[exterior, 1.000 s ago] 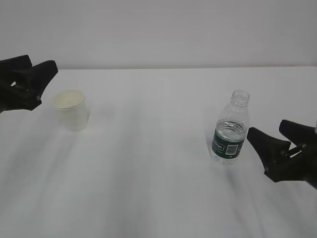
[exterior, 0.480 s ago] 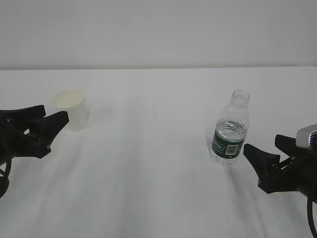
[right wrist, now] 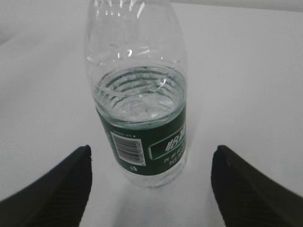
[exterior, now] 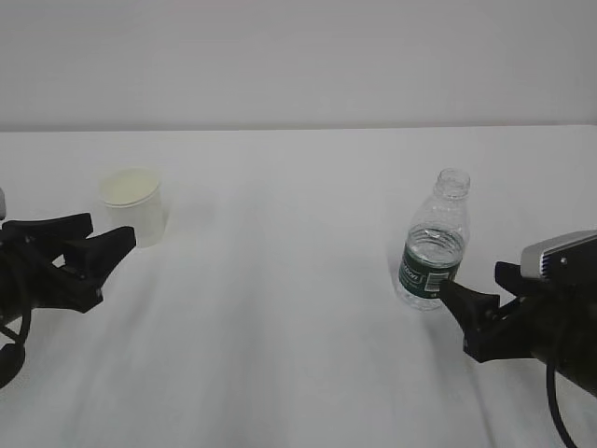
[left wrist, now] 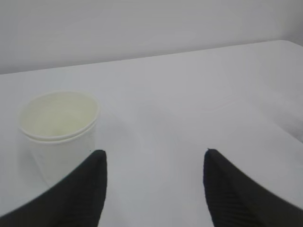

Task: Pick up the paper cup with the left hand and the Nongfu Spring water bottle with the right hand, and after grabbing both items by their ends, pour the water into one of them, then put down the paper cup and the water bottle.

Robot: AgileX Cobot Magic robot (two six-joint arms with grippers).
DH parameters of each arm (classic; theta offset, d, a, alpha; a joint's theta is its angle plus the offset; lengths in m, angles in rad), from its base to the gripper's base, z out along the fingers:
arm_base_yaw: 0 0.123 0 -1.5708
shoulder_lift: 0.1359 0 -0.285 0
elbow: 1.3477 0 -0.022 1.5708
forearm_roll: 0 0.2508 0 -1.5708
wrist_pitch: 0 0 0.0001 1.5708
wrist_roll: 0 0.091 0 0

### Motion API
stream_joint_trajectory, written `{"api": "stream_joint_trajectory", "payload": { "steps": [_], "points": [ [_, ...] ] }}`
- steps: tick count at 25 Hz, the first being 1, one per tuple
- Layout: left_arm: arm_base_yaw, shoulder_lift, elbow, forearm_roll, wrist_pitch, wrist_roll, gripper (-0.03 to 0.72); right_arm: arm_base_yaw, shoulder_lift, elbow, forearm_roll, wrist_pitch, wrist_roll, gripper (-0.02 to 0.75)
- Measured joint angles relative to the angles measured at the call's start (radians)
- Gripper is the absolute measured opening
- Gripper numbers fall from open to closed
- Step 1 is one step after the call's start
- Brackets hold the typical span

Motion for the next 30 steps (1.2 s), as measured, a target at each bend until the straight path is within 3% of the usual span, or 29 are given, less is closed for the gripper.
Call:
{"api": "stream_joint_trajectory", "payload": {
  "steps": [10,18,30],
  "points": [
    [0.000,0.005,0.000,0.003,0.000,0.019,0.461,0.000,0.111,-0.096,-0.046,-0.002,0.006,0.590],
    [0.000,0.005,0.000,0.003,0.000,0.022,0.461,0.000,0.166,-0.166,-0.058,-0.002,0.011,0.659],
    [0.000,0.005,0.000,0.003,0.000,0.022,0.461,0.000,0.245,-0.250,-0.123,-0.004,0.080,0.661]
  ]
}}
